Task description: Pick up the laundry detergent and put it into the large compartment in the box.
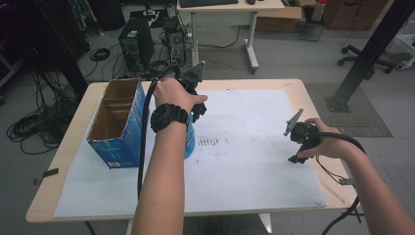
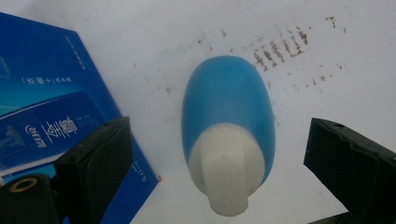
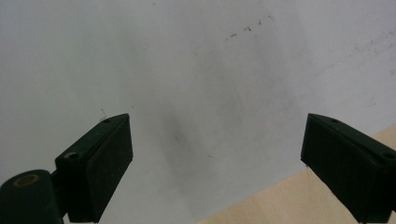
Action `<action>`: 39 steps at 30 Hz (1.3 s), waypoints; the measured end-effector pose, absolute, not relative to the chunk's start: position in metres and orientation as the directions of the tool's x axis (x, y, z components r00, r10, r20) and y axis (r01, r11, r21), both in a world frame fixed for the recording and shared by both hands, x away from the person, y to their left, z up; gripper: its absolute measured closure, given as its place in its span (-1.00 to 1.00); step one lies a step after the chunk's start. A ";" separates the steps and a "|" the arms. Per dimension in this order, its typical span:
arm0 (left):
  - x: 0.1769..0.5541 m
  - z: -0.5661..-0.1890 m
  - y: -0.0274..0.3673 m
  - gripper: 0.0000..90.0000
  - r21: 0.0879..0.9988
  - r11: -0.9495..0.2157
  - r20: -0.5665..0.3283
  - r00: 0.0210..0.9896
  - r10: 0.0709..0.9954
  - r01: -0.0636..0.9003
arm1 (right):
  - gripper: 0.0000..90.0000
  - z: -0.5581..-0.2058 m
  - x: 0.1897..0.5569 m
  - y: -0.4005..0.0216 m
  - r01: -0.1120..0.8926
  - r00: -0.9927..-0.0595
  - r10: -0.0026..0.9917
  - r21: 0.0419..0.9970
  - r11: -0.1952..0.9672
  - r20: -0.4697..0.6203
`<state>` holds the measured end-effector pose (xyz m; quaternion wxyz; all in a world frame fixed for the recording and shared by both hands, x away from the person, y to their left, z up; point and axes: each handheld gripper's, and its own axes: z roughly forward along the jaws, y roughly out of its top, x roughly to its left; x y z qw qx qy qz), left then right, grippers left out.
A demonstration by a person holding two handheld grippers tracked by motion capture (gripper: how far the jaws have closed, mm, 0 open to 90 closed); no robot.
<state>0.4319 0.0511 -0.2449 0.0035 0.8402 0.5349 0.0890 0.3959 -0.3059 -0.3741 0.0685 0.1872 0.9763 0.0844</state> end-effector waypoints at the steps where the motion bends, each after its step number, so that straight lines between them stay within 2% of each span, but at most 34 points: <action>1: 0.432 -0.246 0.051 -0.81 0.100 -0.426 0.143 0.411 0.901 0.899 | -0.79 -0.374 0.396 -0.306 0.354 -0.920 0.377 0.190 0.916 -0.102; 39: 0.436 -0.269 0.051 -0.75 0.072 -0.411 0.130 0.400 0.907 0.909 | -0.80 -0.383 0.397 -0.307 0.355 -0.923 0.375 0.184 0.917 -0.089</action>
